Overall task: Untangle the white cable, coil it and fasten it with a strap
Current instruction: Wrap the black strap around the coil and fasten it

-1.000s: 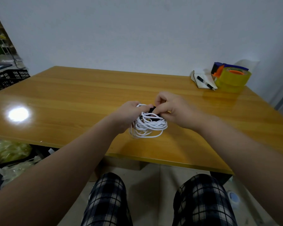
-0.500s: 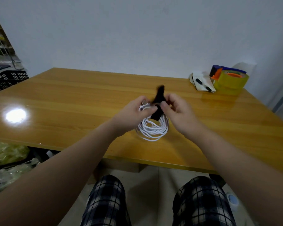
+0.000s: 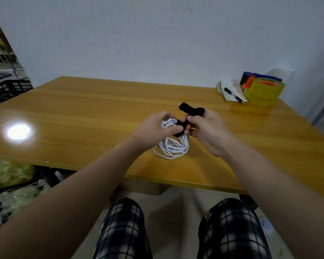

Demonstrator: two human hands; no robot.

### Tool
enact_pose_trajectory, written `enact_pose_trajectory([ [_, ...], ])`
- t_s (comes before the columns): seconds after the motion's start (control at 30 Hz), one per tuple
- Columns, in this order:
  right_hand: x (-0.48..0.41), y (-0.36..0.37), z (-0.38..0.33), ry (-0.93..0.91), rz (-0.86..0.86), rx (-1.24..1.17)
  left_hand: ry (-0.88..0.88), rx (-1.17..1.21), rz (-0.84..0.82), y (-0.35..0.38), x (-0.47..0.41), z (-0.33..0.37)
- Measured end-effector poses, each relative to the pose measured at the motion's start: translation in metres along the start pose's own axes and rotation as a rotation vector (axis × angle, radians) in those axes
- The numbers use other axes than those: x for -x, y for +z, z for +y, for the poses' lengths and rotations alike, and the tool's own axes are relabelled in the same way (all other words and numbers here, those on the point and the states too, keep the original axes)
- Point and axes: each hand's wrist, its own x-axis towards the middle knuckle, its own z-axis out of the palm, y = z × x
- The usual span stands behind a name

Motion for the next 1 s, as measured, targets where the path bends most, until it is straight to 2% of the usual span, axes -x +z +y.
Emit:
enact_pose_trajectory([
  [0.1,0.003,-0.003,0.001,-0.023,-0.038,0.022,0.011,-0.056,0.056,0.004,-0.001,0.004],
  [0.17,0.004,-0.007,0.002,-0.064,-0.013,0.148,0.002,-0.153,0.087,0.006,-0.004,0.004],
  [0.27,0.006,-0.005,0.000,-0.241,0.048,0.362,-0.053,-0.294,0.117,0.005,-0.012,-0.004],
  [0.37,0.006,-0.003,-0.012,-0.394,0.092,0.306,-0.213,-0.373,0.163,-0.007,-0.021,-0.022],
  [0.47,0.001,-0.002,-0.020,-0.309,0.131,0.255,-0.270,-0.331,0.151,-0.014,-0.023,-0.024],
  [0.63,-0.017,-0.014,-0.010,-0.113,0.163,0.199,-0.222,-0.135,-0.041,0.005,-0.016,-0.014],
  [0.73,-0.014,-0.020,0.002,-0.014,0.271,0.447,-0.213,-0.014,0.009,0.006,-0.013,-0.015],
  [0.8,-0.004,-0.015,0.006,0.141,0.232,0.510,-0.174,-0.022,0.074,0.008,-0.013,-0.014],
  [0.87,0.003,-0.008,0.007,0.283,0.142,0.433,-0.109,-0.100,0.104,0.010,-0.011,-0.010],
  [1.0,0.004,-0.007,0.008,0.329,0.215,0.254,-0.033,-0.152,0.094,0.011,-0.004,-0.008],
])
